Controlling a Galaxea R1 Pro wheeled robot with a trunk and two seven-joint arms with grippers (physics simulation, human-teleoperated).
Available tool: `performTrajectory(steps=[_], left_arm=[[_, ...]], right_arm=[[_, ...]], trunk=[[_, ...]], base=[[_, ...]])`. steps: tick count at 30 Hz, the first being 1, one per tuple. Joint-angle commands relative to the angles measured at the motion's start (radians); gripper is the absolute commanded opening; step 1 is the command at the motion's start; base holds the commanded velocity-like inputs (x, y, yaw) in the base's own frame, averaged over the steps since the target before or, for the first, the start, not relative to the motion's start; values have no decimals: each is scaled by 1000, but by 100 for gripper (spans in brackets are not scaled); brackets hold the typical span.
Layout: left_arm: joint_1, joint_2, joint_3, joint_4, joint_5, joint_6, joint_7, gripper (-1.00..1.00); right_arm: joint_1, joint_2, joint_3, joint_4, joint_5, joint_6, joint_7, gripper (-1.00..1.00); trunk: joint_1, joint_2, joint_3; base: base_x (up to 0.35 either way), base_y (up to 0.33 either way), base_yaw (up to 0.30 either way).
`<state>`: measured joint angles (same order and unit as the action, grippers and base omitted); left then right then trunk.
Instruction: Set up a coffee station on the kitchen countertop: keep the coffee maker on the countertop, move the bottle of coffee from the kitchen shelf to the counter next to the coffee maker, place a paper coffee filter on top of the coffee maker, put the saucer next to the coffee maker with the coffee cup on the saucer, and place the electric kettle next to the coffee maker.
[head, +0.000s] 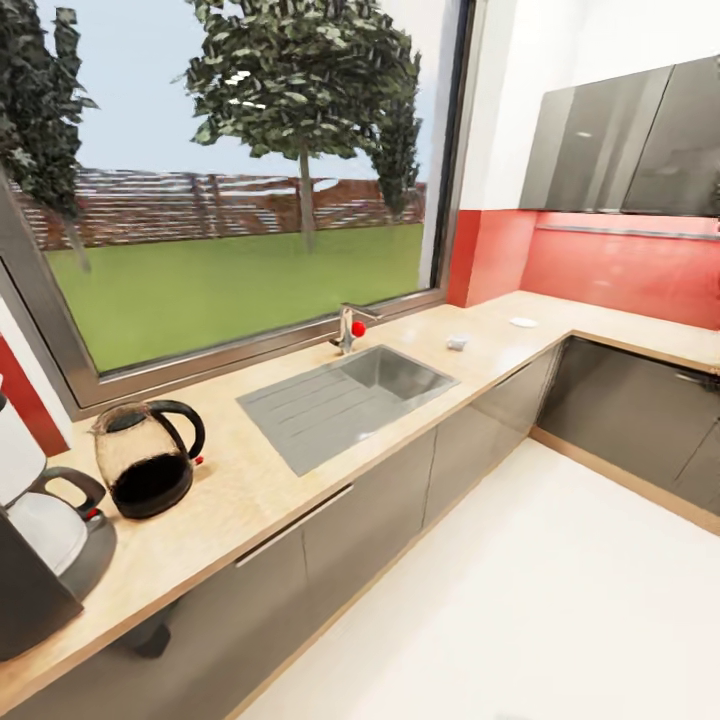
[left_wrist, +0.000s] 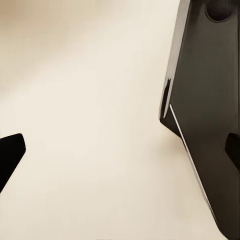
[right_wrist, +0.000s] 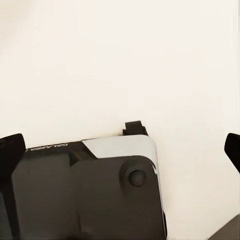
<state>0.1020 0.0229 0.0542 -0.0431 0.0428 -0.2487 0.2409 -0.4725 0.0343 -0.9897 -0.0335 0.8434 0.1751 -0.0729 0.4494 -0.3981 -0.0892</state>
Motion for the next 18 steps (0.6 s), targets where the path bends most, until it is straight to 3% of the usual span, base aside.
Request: performTrajectory(steps=[1, 4, 5, 8, 18], left_arm=[[1, -1, 5, -3, 4, -3, -2, 100], [1, -9, 4, -5, 3, -3, -1, 100], [1, -11, 4, -6, 2, -3, -1, 100], [1, -11, 3, -6, 2, -3, 0, 100], [1, -12, 1, -6, 4, -3, 0, 100]], right_arm=[[0, 1, -7, -2, 10, 5, -2, 100], [4, 0, -7, -4, 25, 4, -2, 100], [5, 0, -7, -3, 71, -1, -2, 100], [6, 4, -7, -2, 131, -22, -2, 100], [6, 8, -12, -5, 146, -71, -11, 100]], trunk=[[1, -2, -2], [1, -2, -2], [1, -2, -2], [1, -2, -2], [1, -2, -1]], base=[[75, -111, -60], [123, -181, -25], [151, -224, -4], [155, -228, -2], [156, -231, -34]])
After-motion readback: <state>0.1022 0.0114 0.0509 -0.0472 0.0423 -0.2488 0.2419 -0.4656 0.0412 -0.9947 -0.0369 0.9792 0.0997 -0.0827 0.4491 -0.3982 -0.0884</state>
